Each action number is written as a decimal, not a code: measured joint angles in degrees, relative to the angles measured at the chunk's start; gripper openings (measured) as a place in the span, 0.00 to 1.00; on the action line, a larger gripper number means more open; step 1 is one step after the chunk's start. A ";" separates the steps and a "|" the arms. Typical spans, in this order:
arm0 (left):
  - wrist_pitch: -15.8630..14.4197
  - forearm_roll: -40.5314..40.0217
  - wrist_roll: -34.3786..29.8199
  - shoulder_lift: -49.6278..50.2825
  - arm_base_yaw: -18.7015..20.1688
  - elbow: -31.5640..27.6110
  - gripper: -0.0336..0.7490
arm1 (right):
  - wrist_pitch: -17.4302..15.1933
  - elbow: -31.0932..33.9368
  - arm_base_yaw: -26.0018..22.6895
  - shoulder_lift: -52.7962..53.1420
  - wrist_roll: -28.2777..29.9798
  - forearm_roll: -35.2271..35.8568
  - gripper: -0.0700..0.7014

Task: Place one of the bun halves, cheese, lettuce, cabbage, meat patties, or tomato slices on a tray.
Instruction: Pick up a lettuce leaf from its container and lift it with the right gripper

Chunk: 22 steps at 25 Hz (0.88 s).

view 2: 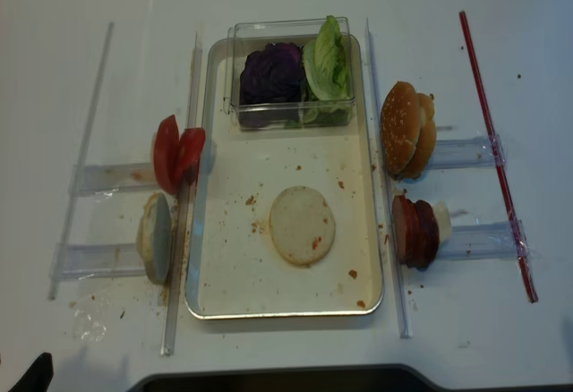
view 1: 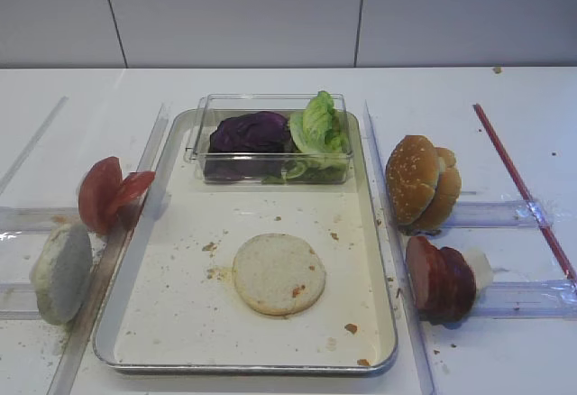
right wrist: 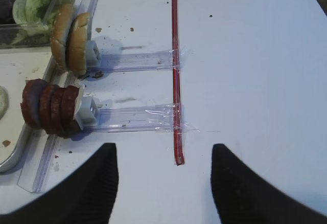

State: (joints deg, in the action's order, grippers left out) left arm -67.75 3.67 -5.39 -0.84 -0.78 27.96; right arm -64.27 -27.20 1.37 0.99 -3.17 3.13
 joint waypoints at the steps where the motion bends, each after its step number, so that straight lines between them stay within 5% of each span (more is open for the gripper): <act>1: 0.00 0.00 0.00 0.00 0.00 0.00 0.51 | 0.00 0.00 0.00 0.00 0.00 0.00 0.63; 16: 0.00 0.00 0.00 0.00 0.00 0.00 0.51 | 0.00 0.00 0.00 -0.62 -0.18 0.00 0.62; 22: 0.00 0.00 0.00 0.00 0.00 0.00 0.51 | 0.11 -1.85 0.00 -9.72 -0.41 0.11 0.62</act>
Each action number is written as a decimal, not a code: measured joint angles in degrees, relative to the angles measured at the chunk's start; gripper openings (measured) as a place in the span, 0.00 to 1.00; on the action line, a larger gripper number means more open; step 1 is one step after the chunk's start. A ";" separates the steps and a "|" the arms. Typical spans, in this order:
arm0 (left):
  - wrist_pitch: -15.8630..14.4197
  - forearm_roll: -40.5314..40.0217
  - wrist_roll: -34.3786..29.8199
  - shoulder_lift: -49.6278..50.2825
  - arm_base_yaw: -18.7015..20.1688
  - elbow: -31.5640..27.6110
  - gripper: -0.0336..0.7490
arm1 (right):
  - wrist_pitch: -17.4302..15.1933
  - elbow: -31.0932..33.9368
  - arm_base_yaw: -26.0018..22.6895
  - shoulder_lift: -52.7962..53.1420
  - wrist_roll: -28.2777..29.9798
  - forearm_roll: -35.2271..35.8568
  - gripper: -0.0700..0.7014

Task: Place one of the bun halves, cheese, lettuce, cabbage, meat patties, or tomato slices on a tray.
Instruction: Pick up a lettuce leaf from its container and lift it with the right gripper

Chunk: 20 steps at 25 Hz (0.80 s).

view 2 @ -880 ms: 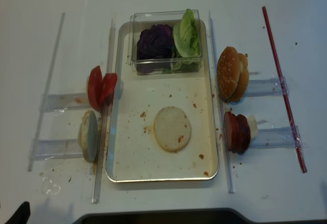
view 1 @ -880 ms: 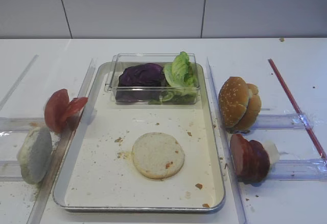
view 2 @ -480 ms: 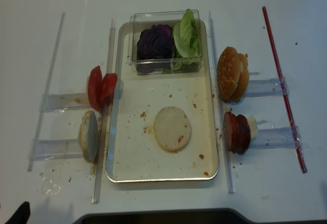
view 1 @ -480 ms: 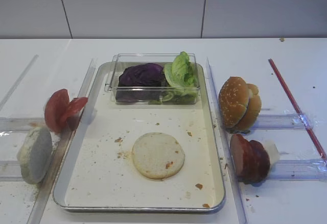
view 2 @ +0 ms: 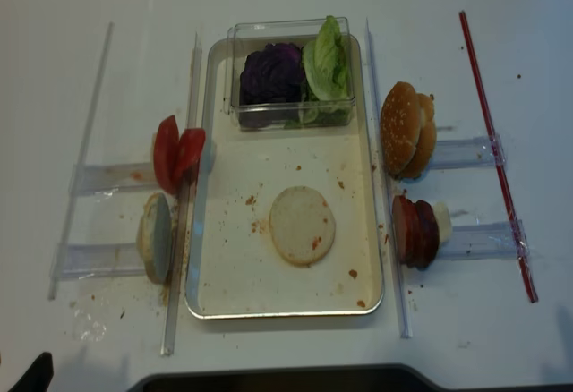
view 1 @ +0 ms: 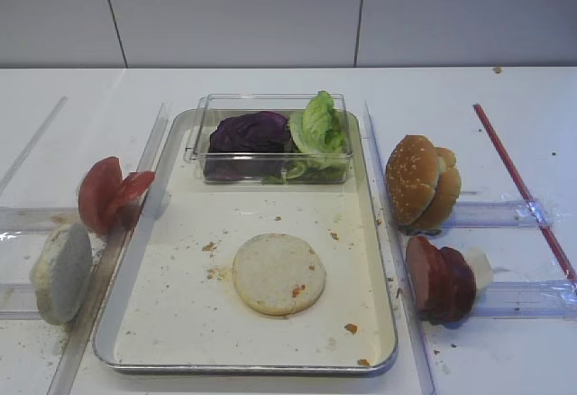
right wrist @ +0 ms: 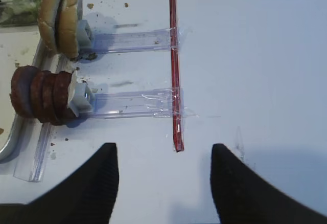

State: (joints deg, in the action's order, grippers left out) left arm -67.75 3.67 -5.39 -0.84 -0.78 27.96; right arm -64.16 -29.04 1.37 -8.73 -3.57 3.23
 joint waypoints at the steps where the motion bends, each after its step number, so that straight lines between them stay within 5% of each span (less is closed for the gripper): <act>1: 0.00 0.00 0.00 0.00 0.00 0.00 0.51 | 0.00 -0.94 0.00 -2.54 0.00 0.00 0.62; 13: 0.00 0.00 0.00 0.00 0.00 0.00 0.51 | -0.26 -24.46 0.00 -38.72 0.00 1.56 0.62; 20: 0.00 0.00 0.00 0.00 0.00 0.00 0.51 | -6.32 -44.27 0.08 -59.71 -0.04 3.15 0.62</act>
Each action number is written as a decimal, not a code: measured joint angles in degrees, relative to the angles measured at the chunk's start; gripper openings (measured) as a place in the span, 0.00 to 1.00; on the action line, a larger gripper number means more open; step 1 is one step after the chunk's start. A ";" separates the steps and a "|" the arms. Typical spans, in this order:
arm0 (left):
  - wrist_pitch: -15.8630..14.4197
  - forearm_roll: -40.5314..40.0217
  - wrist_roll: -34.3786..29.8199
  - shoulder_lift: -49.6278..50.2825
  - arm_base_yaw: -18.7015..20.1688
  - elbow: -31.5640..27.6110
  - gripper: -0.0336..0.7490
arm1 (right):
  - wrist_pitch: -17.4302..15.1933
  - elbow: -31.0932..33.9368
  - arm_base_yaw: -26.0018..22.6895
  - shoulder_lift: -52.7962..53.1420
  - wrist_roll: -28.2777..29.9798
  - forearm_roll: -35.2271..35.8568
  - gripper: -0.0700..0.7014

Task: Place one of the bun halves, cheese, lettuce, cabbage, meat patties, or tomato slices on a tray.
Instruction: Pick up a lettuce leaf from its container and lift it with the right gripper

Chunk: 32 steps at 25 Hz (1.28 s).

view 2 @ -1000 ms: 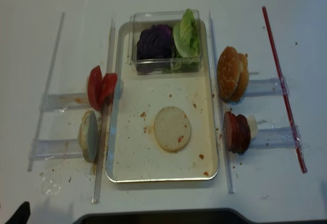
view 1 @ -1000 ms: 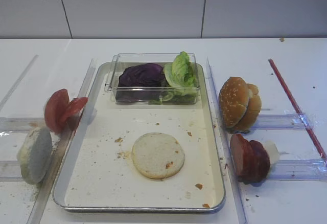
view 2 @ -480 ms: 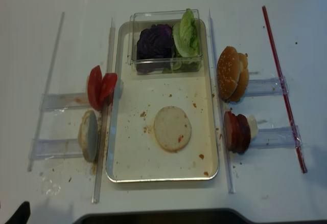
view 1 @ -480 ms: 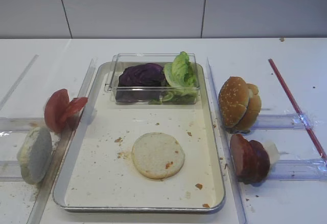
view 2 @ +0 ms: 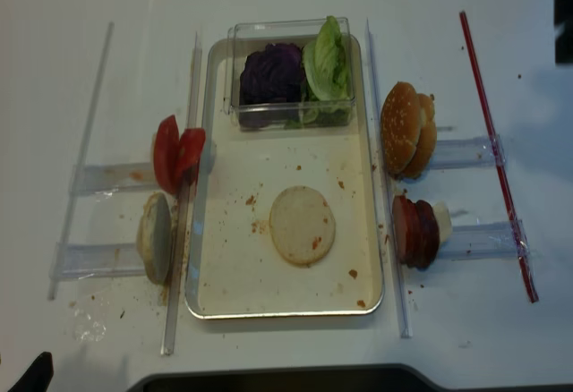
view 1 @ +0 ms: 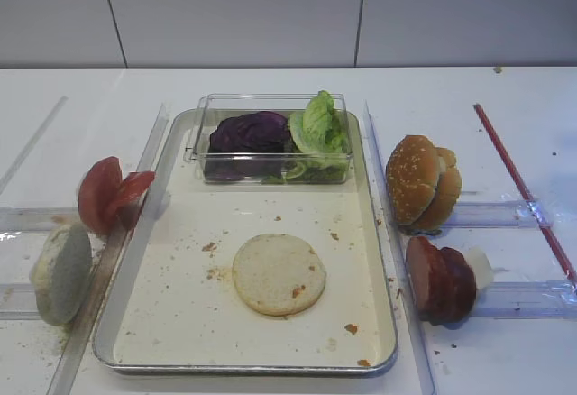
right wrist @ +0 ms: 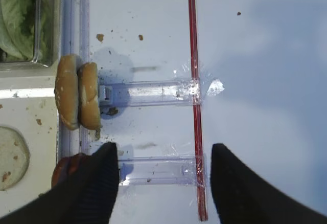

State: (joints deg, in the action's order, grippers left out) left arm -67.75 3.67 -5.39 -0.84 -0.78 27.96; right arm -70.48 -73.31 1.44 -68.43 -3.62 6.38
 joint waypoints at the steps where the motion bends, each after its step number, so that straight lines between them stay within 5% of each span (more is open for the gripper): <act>1: 0.00 0.00 0.00 0.00 0.00 0.00 0.51 | -0.58 -2.30 0.00 -2.61 0.00 0.00 0.62; 7: 0.00 0.00 0.00 0.00 0.00 0.00 0.51 | -0.95 -14.52 0.00 -14.35 0.00 0.20 0.62; 16: 0.00 0.00 0.00 0.00 0.00 0.00 0.51 | -1.19 -21.14 1.11 -23.34 -2.50 0.64 0.62; 32: 0.00 0.00 0.00 0.00 0.00 0.00 0.51 | -1.21 -42.48 22.98 -48.13 -8.73 -0.67 0.62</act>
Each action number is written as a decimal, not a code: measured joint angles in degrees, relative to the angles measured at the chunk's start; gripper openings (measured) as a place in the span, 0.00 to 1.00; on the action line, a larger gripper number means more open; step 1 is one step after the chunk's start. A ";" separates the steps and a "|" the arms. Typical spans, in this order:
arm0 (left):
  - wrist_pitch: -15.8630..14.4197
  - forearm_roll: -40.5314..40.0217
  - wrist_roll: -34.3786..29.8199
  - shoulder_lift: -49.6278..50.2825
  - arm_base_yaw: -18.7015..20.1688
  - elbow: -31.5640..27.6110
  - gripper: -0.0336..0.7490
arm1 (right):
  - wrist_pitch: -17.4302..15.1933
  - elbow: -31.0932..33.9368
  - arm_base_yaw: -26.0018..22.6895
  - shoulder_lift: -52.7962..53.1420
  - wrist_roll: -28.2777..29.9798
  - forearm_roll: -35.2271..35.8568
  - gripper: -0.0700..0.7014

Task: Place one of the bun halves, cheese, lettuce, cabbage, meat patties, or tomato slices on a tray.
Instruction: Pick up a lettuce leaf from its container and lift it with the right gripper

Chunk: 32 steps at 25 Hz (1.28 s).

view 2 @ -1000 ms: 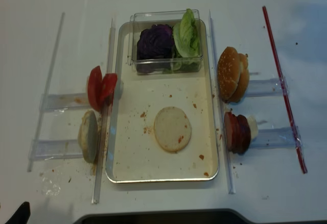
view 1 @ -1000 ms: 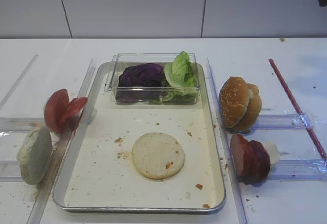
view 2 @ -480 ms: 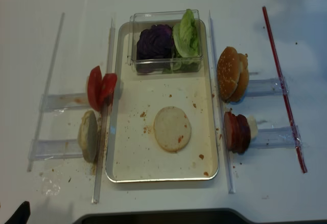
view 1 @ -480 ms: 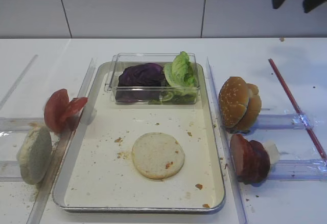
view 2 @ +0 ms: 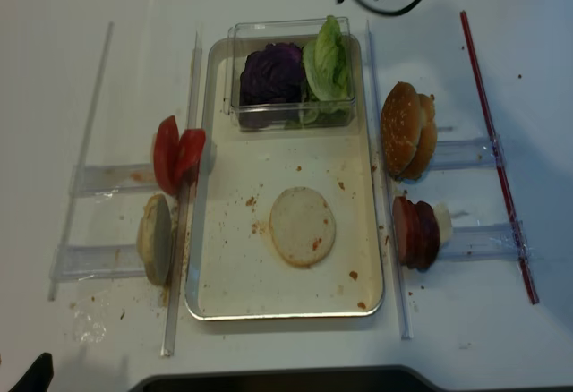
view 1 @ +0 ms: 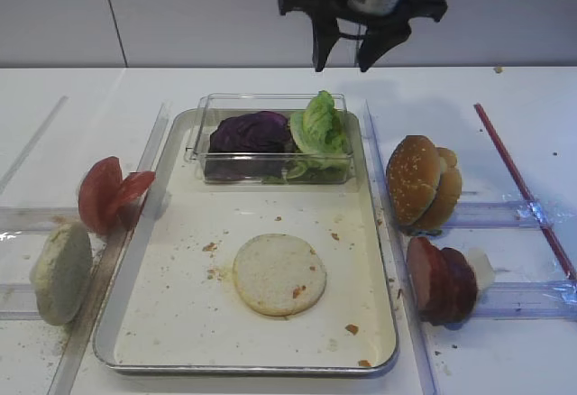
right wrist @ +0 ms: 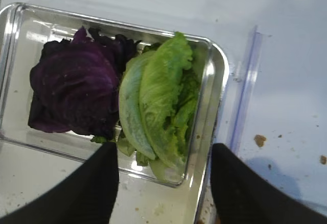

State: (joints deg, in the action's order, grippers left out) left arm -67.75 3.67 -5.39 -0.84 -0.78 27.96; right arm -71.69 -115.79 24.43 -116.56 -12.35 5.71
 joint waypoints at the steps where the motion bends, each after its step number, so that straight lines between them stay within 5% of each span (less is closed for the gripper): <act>1: 0.00 0.00 0.00 0.00 0.00 0.00 0.51 | 0.00 -0.57 0.31 -1.28 0.00 0.00 0.62; 32: 0.00 0.00 0.00 0.00 0.00 0.00 0.51 | 3.74 -1.47 3.53 -12.50 -2.99 -0.75 0.62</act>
State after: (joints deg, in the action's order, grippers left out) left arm -67.75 3.67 -5.39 -0.84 -0.78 27.96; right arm -67.95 -117.26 27.95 -129.06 -15.34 4.96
